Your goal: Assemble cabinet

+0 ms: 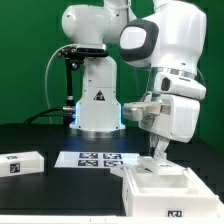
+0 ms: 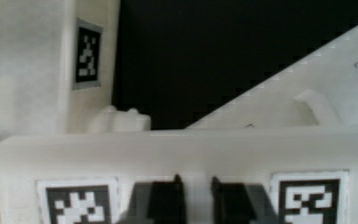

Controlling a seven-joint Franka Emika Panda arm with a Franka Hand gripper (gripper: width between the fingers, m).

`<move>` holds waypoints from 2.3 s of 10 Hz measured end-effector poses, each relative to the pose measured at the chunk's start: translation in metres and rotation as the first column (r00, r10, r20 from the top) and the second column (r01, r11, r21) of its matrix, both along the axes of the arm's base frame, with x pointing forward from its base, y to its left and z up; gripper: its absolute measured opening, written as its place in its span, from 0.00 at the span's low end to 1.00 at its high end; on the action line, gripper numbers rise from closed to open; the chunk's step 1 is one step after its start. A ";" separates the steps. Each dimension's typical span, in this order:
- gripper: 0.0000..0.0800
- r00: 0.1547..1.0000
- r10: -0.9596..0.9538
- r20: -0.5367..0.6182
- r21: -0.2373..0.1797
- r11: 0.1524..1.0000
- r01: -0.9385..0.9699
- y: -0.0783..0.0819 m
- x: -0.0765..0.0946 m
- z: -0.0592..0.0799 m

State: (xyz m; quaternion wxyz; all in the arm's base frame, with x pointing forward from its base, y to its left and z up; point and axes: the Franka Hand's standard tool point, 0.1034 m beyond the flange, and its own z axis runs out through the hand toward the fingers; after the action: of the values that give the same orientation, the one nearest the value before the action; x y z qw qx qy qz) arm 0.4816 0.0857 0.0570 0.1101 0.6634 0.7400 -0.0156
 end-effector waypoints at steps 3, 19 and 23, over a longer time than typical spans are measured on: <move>0.08 0.994 -0.111 0.014 0.019 0.994 0.111 0.002 -0.002 -0.001; 0.08 0.990 -0.142 0.004 -0.100 0.985 0.141 0.002 0.063 0.010; 0.08 0.990 -0.141 0.011 -0.144 0.980 0.141 0.001 0.096 0.012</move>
Offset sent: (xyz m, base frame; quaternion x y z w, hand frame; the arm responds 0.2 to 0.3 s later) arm 0.0000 0.0000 0.0000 0.0000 0.0000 0.1296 0.9916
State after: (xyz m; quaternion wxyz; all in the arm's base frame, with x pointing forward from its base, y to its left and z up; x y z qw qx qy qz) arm 0.5774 0.0869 0.0694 0.1566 0.7043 0.6881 -0.0765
